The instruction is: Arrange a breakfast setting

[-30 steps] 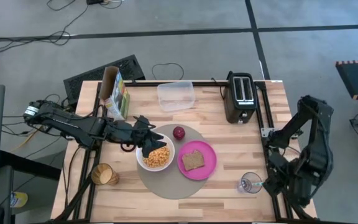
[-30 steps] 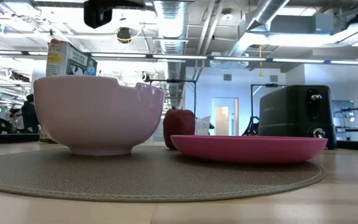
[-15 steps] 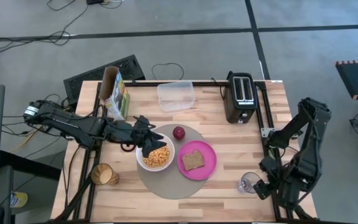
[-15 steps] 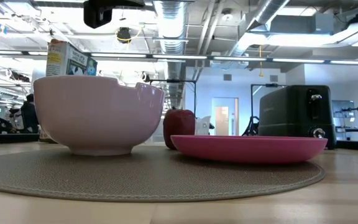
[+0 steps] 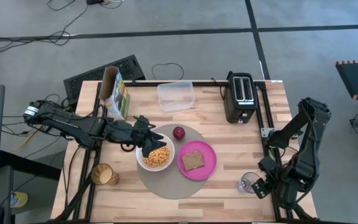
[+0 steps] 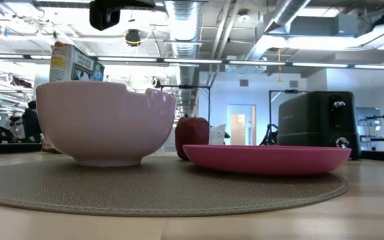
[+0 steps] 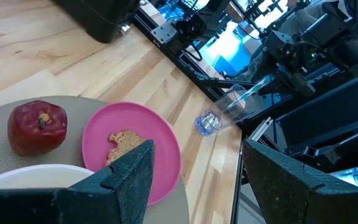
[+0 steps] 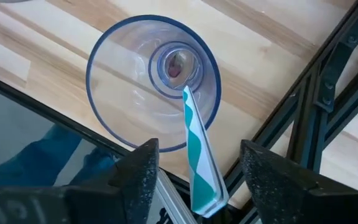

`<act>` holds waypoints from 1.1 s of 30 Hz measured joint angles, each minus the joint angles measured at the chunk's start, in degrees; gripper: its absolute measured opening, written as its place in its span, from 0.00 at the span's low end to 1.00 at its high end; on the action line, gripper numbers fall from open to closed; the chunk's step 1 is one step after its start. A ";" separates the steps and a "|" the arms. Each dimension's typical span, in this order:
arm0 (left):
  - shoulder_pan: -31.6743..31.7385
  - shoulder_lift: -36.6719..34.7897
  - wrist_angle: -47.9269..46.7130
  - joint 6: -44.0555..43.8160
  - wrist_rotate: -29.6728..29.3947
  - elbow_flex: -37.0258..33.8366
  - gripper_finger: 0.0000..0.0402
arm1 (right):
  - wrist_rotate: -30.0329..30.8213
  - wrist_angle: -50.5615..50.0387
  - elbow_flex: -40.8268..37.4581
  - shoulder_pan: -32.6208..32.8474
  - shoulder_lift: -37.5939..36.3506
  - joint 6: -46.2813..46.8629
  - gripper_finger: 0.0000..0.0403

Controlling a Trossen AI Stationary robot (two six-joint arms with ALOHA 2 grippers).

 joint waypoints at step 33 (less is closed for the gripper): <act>0.00 -0.01 -0.07 0.07 -0.07 0.00 0.57 | -1.83 -1.45 1.32 -3.46 -0.97 -10.99 0.19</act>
